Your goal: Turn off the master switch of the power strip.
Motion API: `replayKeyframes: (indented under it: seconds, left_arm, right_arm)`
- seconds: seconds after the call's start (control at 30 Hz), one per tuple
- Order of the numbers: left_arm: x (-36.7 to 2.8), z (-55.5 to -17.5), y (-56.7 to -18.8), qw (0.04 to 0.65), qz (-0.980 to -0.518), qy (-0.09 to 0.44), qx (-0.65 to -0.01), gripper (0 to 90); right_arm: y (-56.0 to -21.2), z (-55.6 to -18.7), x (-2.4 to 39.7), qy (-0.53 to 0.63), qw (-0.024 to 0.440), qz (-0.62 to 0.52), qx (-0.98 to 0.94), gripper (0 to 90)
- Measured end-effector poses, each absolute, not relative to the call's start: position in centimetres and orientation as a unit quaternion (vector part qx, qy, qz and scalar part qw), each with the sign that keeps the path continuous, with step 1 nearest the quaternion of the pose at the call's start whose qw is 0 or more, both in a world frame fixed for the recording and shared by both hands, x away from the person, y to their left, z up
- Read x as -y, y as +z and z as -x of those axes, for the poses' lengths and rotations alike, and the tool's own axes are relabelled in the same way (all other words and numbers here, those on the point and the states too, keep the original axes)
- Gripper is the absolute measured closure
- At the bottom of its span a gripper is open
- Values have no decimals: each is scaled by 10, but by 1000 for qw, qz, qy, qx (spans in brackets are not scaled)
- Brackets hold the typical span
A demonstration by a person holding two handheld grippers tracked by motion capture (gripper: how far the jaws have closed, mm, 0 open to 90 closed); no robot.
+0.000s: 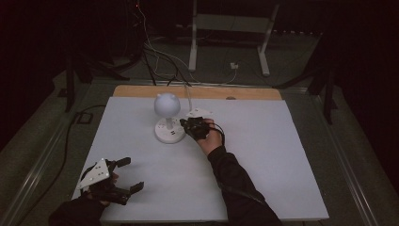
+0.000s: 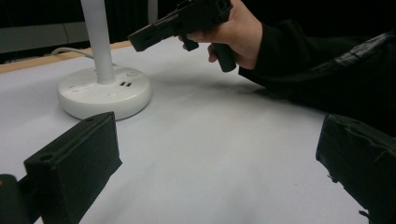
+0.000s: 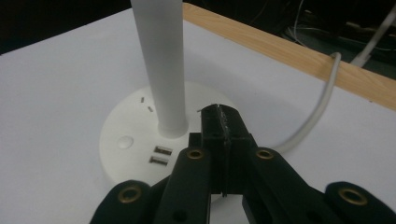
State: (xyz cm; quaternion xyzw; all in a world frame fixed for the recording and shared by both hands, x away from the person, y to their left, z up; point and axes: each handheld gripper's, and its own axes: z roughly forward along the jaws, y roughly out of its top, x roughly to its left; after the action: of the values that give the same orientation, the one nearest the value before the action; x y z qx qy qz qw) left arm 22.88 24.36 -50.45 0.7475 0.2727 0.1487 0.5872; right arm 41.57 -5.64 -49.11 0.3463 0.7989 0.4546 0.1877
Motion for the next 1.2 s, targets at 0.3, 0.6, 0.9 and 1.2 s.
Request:
replayKeyframes:
  seconds: [0.3,0.6,0.9,1.2]
  left_arm:
    - [-243,-229,-504,588,-746,149,-274,2]
    - [-244,-229,-505,590,-744,148,-276,2]
    - [-244,-230,-505,590,-744,148,-277,2]
    - [-244,-230,-505,589,-745,148,-278,2]
  right_arm:
    - [-488,-411,61,455,173,-332,-808,899]
    - [-486,-408,72,471,153,-309,-812,656]
    - [-485,-402,87,497,106,-291,-811,137]
    - [-476,-397,103,489,74,-272,-826,11]
